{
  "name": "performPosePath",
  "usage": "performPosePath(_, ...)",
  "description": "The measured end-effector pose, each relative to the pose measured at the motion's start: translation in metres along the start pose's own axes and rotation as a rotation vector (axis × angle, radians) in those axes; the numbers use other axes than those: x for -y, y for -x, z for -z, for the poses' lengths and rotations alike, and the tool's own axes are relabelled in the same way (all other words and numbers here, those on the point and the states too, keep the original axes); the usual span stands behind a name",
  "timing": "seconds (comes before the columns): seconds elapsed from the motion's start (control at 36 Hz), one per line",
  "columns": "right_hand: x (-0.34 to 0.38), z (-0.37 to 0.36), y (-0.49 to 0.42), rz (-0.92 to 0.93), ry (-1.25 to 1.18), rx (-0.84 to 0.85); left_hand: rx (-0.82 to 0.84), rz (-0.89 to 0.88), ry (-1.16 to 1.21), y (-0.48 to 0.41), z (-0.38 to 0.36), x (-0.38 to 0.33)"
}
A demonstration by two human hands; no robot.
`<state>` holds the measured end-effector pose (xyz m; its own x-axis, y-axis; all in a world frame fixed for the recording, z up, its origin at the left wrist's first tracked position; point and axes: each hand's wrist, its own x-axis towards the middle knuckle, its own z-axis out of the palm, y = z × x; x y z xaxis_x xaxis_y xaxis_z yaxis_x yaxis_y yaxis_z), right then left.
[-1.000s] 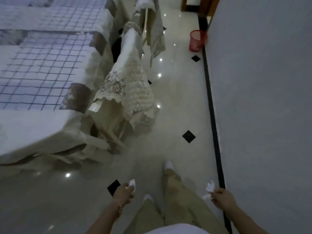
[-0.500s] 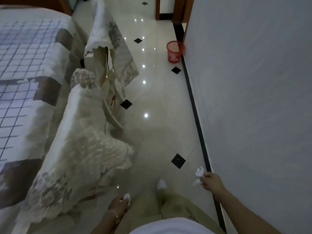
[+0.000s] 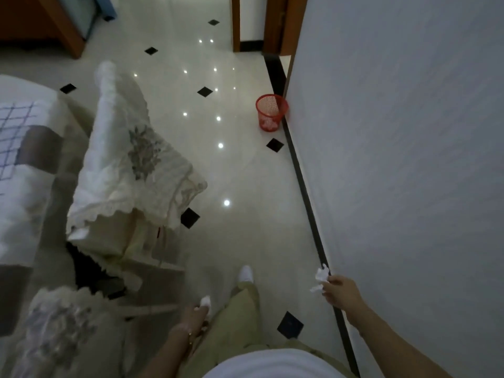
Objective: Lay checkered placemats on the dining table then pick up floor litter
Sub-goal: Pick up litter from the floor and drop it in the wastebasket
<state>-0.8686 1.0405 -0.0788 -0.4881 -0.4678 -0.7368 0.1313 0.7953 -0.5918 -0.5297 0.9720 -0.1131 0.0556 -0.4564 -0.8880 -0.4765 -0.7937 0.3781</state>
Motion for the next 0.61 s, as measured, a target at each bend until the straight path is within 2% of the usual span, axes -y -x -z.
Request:
performPosePath(0.14, 0.026, 0.002, -0.038, -0.14, 0.007, -0.048, 0.043, -0.198, -0.041, -0.04, 0.023, -0.13)
performPosePath(0.31, 0.084, -0.009, -0.087, -0.195, -0.033, -0.083, 0.018, -0.293, -0.052, -0.079, 0.04, -0.257)
performPosePath(0.44, 0.16, -0.024, -0.148, -0.171, 0.002, -0.046, 0.026, -0.254, 0.018, -0.126, 0.039, -0.327)
performPosePath(0.61, 0.29, -0.052, -0.239, -0.052, 0.074, 0.03, 0.031, -0.145, 0.064, -0.181, 0.049, -0.385)
